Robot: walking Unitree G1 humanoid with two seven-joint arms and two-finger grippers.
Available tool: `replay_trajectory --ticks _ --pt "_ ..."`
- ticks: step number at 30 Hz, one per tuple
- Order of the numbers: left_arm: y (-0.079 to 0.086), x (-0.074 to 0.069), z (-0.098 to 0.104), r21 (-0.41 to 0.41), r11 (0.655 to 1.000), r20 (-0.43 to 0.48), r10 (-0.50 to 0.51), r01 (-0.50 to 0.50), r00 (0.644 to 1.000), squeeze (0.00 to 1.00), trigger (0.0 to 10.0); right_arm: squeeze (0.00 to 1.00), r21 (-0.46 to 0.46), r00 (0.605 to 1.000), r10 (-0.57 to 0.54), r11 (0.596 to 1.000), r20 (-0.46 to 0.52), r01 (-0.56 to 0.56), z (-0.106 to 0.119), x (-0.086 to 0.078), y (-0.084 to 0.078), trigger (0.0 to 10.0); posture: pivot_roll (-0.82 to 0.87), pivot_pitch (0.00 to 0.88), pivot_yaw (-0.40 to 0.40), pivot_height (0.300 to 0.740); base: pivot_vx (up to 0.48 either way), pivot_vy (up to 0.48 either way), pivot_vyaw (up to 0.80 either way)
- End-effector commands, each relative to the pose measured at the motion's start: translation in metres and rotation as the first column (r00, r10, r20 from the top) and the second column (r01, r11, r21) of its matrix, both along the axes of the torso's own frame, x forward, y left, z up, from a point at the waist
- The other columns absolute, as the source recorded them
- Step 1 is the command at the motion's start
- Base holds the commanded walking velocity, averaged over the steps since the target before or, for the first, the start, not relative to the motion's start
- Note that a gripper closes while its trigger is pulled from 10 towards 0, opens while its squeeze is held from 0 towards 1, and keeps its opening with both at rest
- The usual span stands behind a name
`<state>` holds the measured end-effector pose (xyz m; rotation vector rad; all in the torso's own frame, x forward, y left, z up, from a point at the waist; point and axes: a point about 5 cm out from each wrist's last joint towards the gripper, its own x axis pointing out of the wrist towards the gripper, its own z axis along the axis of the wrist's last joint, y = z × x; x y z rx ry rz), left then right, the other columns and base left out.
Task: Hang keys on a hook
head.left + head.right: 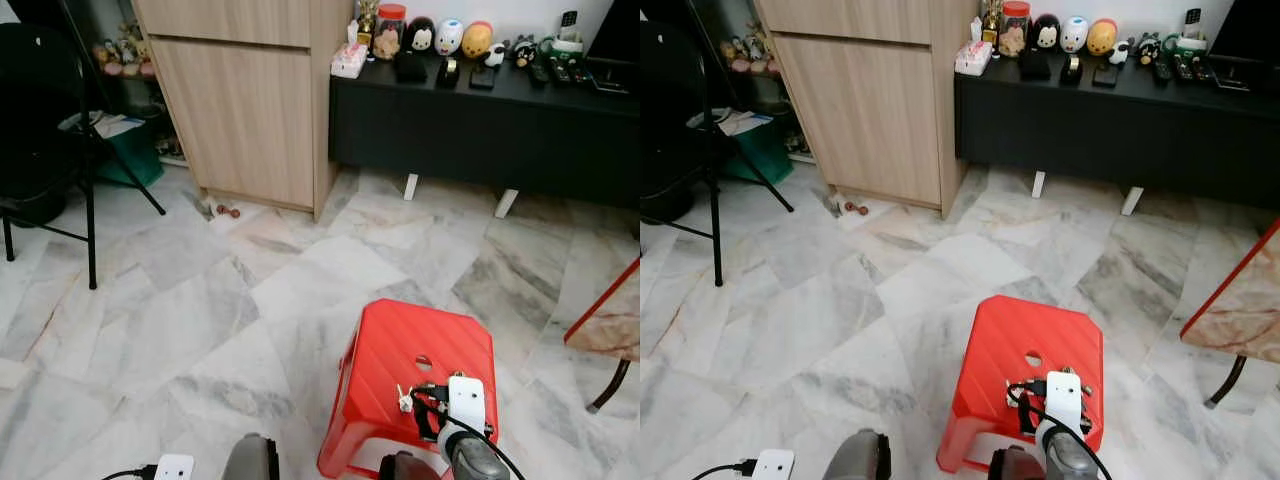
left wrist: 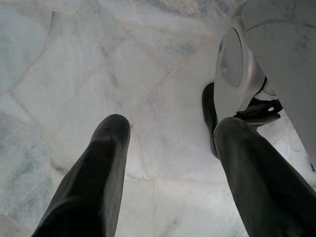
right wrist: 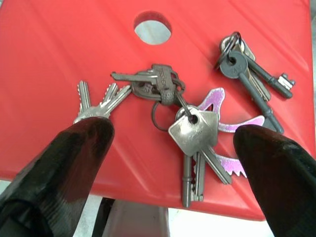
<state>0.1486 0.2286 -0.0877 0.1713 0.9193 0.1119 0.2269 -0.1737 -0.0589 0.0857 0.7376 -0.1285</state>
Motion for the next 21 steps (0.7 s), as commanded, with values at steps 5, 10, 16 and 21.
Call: replay_trajectory --ticks 5,10,16,21 --pt "0.002 -0.004 -0.001 0.015 1.000 -0.017 -0.013 0.013 1.000 0.00 10.0 0.00 0.005 0.999 -0.054 0.999 0.005 0.054 0.005 0.008 -0.005 10.0 0.12 0.115 -0.024 0.625 0.000 0.000 0.00" --pt "0.003 -0.005 -0.001 0.018 1.000 -0.016 -0.008 0.008 1.000 0.00 10.0 0.00 -0.014 0.999 -0.051 0.999 0.014 0.051 0.011 0.017 -0.009 10.0 0.12 0.122 -0.024 0.625 0.000 0.000 0.00" --pt "0.004 -0.008 -0.002 0.017 1.000 -0.020 -0.010 0.010 1.000 0.00 10.0 0.00 -0.046 0.998 -0.056 0.997 -0.026 0.055 0.009 0.014 -0.015 10.0 0.12 0.137 -0.023 0.625 0.000 0.000 0.00" --pt "0.004 -0.016 -0.005 0.016 1.000 -0.032 -0.010 0.010 0.999 0.00 10.0 0.00 -0.061 0.996 -0.060 0.997 -0.064 0.056 0.004 0.007 -0.018 10.0 0.12 0.162 -0.021 0.625 0.000 0.000 0.00"
